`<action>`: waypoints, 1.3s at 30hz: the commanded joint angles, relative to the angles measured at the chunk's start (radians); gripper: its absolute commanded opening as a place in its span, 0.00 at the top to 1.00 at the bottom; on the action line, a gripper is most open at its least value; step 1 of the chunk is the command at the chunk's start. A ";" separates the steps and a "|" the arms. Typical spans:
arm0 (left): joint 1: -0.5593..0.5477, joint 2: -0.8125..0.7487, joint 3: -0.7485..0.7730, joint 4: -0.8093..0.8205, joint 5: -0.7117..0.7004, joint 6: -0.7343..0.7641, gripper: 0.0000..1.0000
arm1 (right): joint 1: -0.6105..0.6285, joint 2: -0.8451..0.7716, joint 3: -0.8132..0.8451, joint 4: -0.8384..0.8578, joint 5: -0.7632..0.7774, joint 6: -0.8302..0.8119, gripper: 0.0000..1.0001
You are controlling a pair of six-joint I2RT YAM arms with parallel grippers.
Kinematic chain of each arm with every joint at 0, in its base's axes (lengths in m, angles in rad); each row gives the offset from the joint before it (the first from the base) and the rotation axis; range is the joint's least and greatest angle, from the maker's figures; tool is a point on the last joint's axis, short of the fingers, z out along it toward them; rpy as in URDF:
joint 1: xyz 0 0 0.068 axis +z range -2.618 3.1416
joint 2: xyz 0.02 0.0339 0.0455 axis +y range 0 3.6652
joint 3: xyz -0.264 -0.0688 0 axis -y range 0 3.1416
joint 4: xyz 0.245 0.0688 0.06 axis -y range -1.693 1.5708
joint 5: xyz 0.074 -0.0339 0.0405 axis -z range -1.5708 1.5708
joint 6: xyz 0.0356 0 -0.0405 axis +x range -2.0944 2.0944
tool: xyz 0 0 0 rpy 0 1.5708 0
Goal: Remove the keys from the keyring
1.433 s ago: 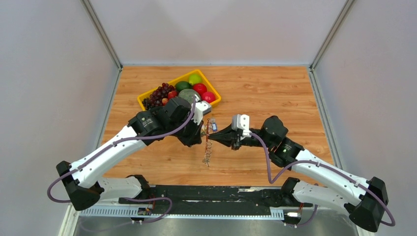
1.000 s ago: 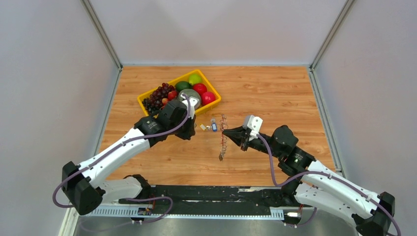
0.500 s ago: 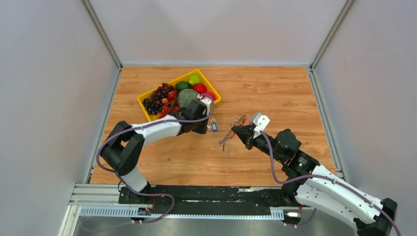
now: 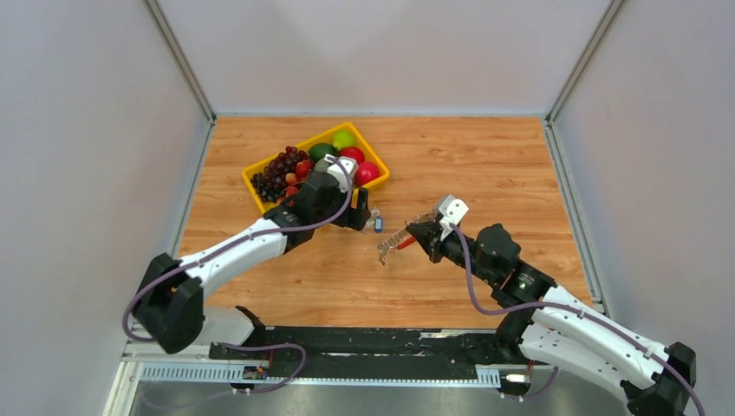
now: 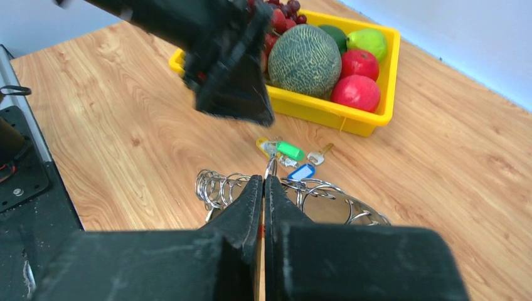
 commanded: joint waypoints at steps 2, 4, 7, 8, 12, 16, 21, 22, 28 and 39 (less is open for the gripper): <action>0.000 -0.209 -0.103 0.071 0.085 0.049 0.14 | -0.043 0.064 0.045 0.034 0.007 0.093 0.99; -0.001 -0.283 -0.149 0.071 0.080 0.046 0.14 | -0.104 0.121 0.064 0.035 -0.073 0.119 1.00; 0.000 -0.393 -0.205 0.053 0.065 0.038 0.14 | -0.225 0.249 0.106 0.039 -0.184 0.172 1.00; -0.001 -0.413 -0.214 0.047 0.063 0.032 0.14 | -0.253 0.297 0.124 0.038 -0.204 0.193 1.00; 0.000 -0.531 -0.255 0.007 0.045 0.018 0.15 | -0.346 0.489 0.213 0.026 -0.224 0.317 1.00; 0.000 -0.620 -0.271 -0.058 -0.041 0.005 0.13 | -0.380 0.632 0.288 0.029 -0.182 0.374 1.00; 0.000 -0.751 -0.312 -0.111 -0.149 -0.029 0.01 | -0.454 0.758 0.347 0.078 -0.153 0.411 1.00; 0.000 -0.797 -0.332 -0.108 -0.162 -0.034 0.01 | -0.468 0.782 0.359 0.087 -0.156 0.415 1.00; -0.001 -0.922 -0.353 -0.185 -0.285 -0.208 0.00 | -0.528 0.887 0.423 0.094 -0.186 0.417 0.58; 0.000 -0.764 -0.054 -0.532 -0.544 -0.196 0.00 | -0.536 0.643 0.372 0.015 -0.059 0.440 0.00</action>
